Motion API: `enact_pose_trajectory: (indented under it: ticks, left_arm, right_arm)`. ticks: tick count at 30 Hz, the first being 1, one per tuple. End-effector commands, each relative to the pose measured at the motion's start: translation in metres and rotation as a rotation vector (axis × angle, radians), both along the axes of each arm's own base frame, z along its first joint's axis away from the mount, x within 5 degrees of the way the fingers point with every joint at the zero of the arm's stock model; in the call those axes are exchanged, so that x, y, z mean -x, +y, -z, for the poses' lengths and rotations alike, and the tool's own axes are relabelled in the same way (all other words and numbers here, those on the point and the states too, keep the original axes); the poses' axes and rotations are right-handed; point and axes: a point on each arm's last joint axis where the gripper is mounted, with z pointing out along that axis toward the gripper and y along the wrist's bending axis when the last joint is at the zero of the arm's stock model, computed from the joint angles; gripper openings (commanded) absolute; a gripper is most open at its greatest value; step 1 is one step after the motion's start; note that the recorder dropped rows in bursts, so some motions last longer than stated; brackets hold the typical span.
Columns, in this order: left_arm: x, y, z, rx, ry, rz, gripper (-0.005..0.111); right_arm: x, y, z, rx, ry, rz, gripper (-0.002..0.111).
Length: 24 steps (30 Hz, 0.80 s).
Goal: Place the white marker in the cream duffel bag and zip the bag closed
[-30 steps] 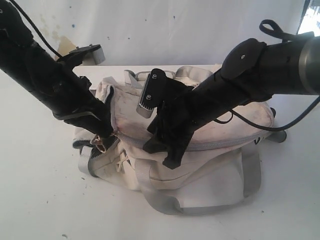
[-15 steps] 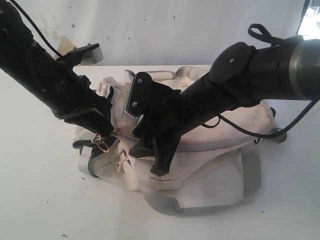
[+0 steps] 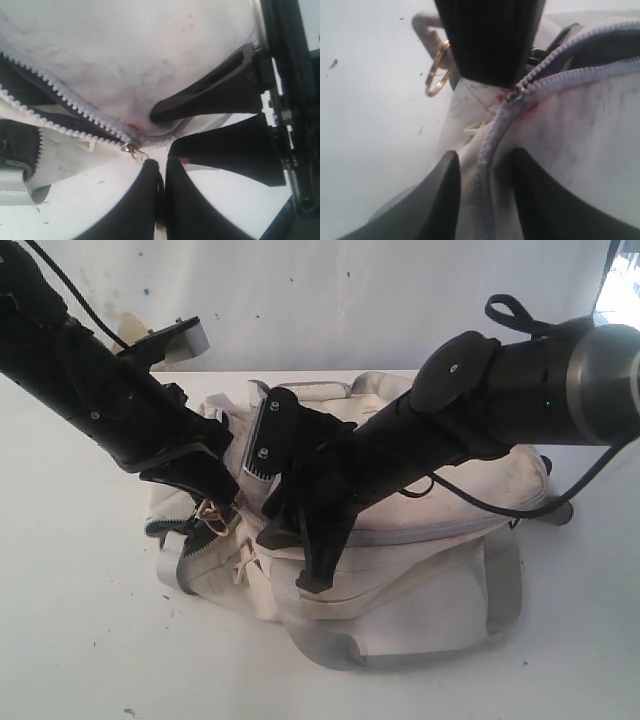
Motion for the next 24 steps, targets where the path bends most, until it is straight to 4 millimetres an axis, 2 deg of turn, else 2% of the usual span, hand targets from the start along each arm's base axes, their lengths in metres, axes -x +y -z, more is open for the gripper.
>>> enact_pose_trajectory:
  ticks: [1,7,9,12,13,21,24]
  left_arm:
    - [0.001,-0.001,-0.007,0.031,-0.011,-0.007,0.000]
    - [0.001,0.000,-0.006,0.014,-0.025,0.009,0.000]
    - [0.000,0.003,-0.004,-0.028,-0.043,0.024,0.000]
    - [-0.003,0.007,-0.001,-0.088,-0.057,-0.006,0.000]
    - [-0.004,0.009,0.000,-0.104,-0.065,-0.013,0.000]
    - [-0.012,0.014,0.001,-0.169,-0.159,-0.042,0.000]
    - [-0.019,0.023,0.003,-0.260,-0.211,-0.109,0.000]
  right_arm:
    - [-0.001,0.000,0.009,0.038,-0.003,-0.021,0.032]
    - [-0.002,0.000,0.011,0.047,0.001,-0.017,0.030]
    - [-0.002,-0.001,0.012,0.050,0.017,0.002,0.023]
    - [-0.002,-0.004,0.014,0.084,0.029,0.024,0.003]
    - [-0.002,-0.005,0.015,0.099,0.035,0.036,0.000]
    - [-0.003,-0.013,0.019,0.196,0.026,0.053,0.000]
    - [-0.002,-0.013,0.020,0.204,0.035,0.043,0.000]
